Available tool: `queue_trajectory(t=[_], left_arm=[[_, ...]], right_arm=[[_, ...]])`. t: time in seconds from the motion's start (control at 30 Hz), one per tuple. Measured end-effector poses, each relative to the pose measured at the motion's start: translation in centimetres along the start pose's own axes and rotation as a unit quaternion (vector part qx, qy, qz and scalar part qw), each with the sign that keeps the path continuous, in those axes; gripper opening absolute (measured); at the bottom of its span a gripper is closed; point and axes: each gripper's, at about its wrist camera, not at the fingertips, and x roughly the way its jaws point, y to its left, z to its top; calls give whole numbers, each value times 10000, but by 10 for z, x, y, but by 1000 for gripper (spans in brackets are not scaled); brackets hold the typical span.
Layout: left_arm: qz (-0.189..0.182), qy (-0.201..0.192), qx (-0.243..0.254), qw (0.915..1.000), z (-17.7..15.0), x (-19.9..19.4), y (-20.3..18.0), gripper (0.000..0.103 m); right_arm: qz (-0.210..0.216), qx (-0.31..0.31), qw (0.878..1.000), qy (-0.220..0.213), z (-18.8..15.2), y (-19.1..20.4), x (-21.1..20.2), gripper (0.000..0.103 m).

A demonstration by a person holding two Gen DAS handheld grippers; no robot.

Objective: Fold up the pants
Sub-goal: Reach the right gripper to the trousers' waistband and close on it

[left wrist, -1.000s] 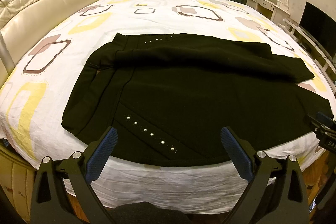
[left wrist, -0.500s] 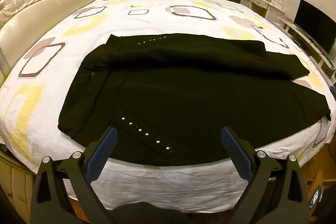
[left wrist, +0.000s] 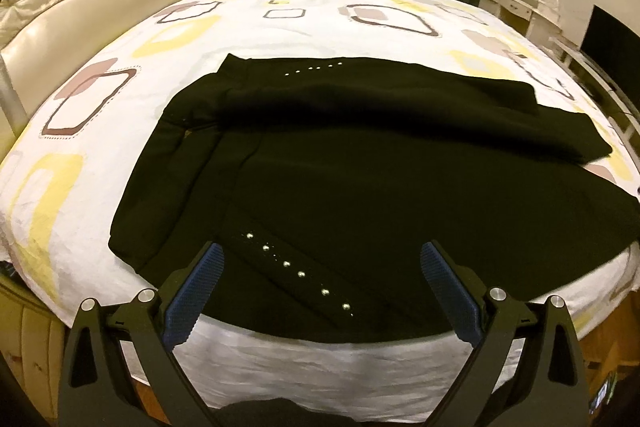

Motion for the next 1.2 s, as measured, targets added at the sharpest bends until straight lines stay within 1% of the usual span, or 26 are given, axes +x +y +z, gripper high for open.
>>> queue_trajectory(t=[0.07,0.13,0.17,0.2,0.23,0.27,0.3,0.4,0.47,0.6,0.7,0.73,0.8,0.83,0.87,0.9,0.93,1.0,1.03,1.07,1.1,1.13,1.17,1.2], left_arm=[[26,26,-13,10000,1,2,-1,98],[45,44,-3,10000,1,4,-2,98],[49,47,12,10000,1,4,-3,98],[59,48,31,10000,1,5,-4,98],[69,57,55,9999,1,6,-5,98],[66,72,74,9999,1,7,-7,98],[60,79,81,9999,2,8,-8,98],[49,70,57,9999,3,9,-9,98],[31,68,6,10000,4,10,-9,98],[5,120,-86,9999,5,12,-10,98],[47,128,-81,9999,4,14,-8,98],[64,128,-78,9999,4,14,-7,98],[116,133,-63,9998,5,16,-3,98],[124,136,-62,9998,6,16,0,98],[132,139,-55,9998,7,17,4,98],[127,139,-49,9998,9,17,8,98],[106,149,-39,9998,11,18,12,98],[29,167,-34,9999,16,19,22,98],[-7,168,-39,9999,19,19,28,98],[-64,169,-24,9998,24,19,35,98],[-94,171,-19,9998,28,20,41,98],[-157,173,-40,9997,34,21,50,98],[-218,190,-59,9996,38,22,57,98],[-289,234,-83,9993,43,24,64,98]], right_arm=[[-149,-224,9996,68,-1,2,8,62],[-121,-249,9996,0,-3,3,8,62],[-82,-225,9997,-16,-3,3,7,54],[-70,-237,9997,-22,-4,3,8,41],[-90,-317,9995,32,-5,4,8,20],[-203,-369,9991,51,-2,3,8,13],[-261,-402,9988,28,1,3,6,12],[-145,-439,9983,-344,8,3,-10,10],[-198,-573,9969,-509,13,9,-15,8],[-549,-881,9928,-596,18,23,-5,8],[-773,-832,9925,-452,16,16,13,8],[-820,-788,9927,-407,13,11,20,8],[-714,-622,9945,-438,12,4,24,9],[-607,-450,9961,-452,13,-1,23,10],[-531,-323,9971,-440,14,-4,22,14],[-533,-251,9973,-441,15,-4,20,17],[-698,-244,9961,-485,18,-1,15,23],[-1010,-315,9922,-652,20,9,7,25],[-1015,-378,9912,-758,22,20,2,26],[-893,-425,9918,-814,24,30,-2,28],[-735,-497,9924,-854,25,42,-4,33],[-537,-645,9925,-894,26,61,-4,41],[-343,-839,9917,-908,27,84,-2,46],[-128,-1067,9903,-883,27,109,2,47]])
